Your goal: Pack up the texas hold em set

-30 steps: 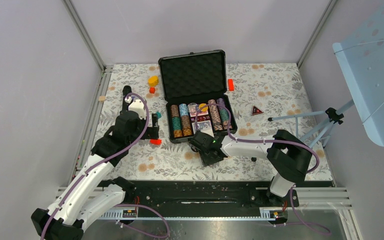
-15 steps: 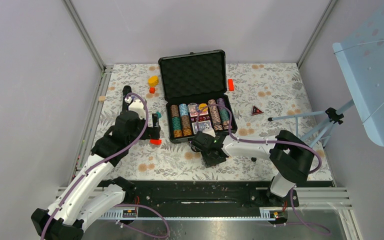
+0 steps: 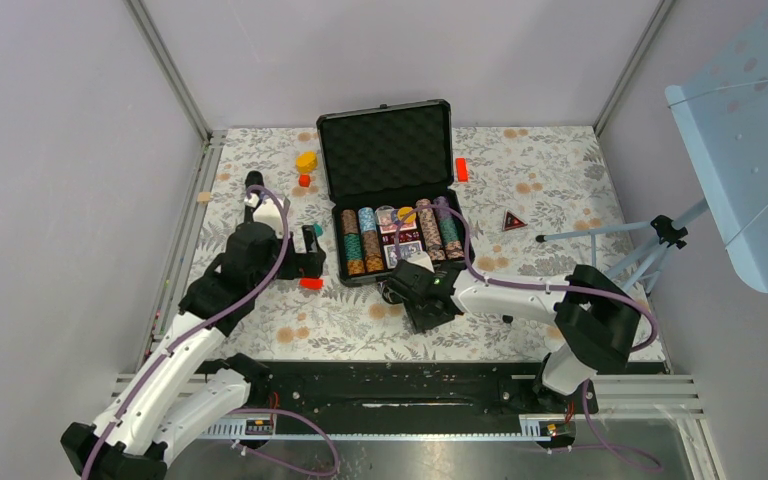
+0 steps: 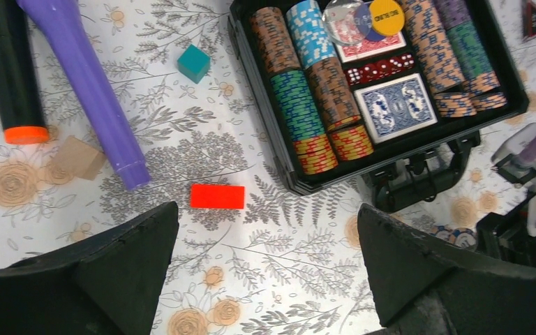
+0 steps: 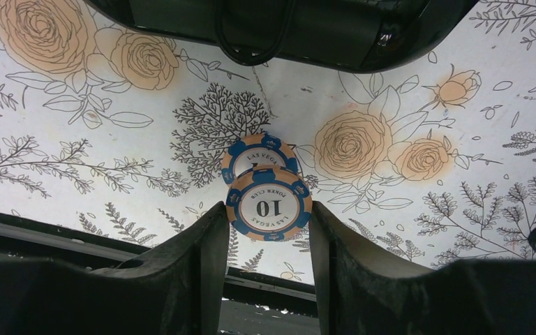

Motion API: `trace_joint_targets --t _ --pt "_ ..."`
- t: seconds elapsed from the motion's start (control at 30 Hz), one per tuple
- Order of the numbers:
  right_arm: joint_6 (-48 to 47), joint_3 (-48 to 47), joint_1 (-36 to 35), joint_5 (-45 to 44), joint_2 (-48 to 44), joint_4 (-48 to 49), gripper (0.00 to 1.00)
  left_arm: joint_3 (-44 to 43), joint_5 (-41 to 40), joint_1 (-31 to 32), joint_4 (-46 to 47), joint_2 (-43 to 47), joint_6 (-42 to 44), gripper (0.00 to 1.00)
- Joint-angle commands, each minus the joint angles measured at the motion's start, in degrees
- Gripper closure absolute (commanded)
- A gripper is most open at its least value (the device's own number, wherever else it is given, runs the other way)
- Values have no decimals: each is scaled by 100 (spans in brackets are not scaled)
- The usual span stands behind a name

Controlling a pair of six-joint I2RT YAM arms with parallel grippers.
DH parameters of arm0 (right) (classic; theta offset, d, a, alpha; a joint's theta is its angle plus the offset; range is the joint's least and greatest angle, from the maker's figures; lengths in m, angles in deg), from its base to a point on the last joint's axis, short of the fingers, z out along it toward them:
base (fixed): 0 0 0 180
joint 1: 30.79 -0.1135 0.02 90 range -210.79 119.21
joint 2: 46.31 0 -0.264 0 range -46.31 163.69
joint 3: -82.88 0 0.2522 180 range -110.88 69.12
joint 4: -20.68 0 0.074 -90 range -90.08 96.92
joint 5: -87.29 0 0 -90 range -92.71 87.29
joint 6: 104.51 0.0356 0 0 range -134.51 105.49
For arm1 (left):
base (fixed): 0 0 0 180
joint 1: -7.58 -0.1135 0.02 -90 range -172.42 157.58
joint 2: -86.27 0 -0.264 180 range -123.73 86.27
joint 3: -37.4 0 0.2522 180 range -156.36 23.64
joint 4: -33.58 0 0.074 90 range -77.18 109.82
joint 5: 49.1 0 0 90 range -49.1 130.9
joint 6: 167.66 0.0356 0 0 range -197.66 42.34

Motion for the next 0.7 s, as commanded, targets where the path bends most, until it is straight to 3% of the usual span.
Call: trace_joint_targets --t 0.0,0.67 --pt "-158 -152 44 -90 -296 -189 100 -114 375 -62 437 141 -381 1" --pt "-1052 -178 46 -523 -980 -264 100 521 1803 -143 1793 60 -2078 4"
